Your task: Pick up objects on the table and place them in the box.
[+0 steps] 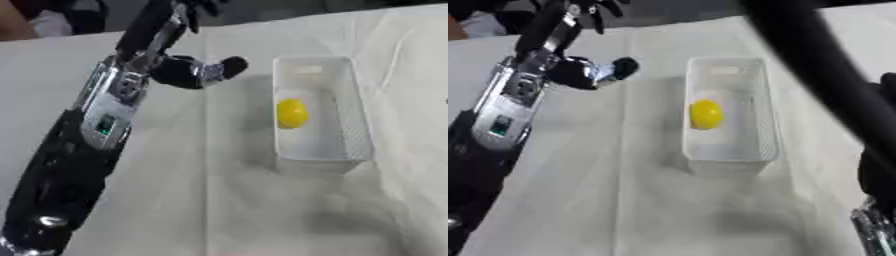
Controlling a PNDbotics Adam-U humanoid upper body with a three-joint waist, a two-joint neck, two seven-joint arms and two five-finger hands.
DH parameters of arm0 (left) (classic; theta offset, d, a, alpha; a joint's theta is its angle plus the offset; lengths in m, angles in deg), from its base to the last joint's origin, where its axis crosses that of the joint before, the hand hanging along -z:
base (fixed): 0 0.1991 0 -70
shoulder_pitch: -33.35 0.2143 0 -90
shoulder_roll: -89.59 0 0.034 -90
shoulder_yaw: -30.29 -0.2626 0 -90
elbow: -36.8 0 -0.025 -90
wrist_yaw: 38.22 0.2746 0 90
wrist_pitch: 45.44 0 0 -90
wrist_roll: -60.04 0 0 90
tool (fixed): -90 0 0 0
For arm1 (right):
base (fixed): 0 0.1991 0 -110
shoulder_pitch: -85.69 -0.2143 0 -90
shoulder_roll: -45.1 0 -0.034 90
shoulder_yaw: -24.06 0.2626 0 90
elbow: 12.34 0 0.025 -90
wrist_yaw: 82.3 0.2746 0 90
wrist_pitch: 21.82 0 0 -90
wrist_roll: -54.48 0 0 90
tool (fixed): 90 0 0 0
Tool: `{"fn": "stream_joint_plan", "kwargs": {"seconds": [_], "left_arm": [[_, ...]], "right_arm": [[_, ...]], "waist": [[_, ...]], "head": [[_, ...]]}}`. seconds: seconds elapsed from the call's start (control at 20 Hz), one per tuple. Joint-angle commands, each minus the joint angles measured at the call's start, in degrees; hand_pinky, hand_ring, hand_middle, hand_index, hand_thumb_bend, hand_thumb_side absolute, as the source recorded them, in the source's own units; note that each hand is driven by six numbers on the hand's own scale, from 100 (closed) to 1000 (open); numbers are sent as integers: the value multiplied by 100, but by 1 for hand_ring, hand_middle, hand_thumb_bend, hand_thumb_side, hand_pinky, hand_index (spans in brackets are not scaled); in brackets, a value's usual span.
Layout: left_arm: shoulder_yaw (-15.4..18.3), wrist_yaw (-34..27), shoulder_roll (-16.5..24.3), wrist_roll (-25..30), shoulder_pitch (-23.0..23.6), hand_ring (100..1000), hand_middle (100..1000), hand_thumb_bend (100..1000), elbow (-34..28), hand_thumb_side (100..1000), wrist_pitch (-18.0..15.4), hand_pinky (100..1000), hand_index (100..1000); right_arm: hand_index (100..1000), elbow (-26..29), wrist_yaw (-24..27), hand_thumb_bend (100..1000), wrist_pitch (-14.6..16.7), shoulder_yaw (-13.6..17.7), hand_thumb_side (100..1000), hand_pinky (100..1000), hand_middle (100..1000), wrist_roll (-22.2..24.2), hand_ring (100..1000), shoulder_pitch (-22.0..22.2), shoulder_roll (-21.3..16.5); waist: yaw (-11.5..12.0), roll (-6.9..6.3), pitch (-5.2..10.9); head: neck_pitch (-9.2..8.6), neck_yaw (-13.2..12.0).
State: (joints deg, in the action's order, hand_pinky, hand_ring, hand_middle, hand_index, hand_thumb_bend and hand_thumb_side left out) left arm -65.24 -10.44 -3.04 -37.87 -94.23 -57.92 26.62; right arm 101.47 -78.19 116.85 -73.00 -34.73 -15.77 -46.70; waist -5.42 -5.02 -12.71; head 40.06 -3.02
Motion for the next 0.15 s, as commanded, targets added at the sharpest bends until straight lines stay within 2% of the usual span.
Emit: {"fn": "stream_joint_plan", "kwargs": {"seconds": [0.05,0.15], "left_arm": [[177,-611,-242,-266,295,662,738,566,-498,857,70,374,853],[212,-884,-433,-327,553,660,744,559,-669,856,90,376,862]], "right_arm": [[810,78,96,259,0,-7,1000,682,839,-44,791,52,-173],[812,78,202,252,-30,-20,1000,681,838,-48,791,113,-243]], "waist": [[38,51,236],[68,66,417]], "head": [[176,-38],[321,-71]]}}
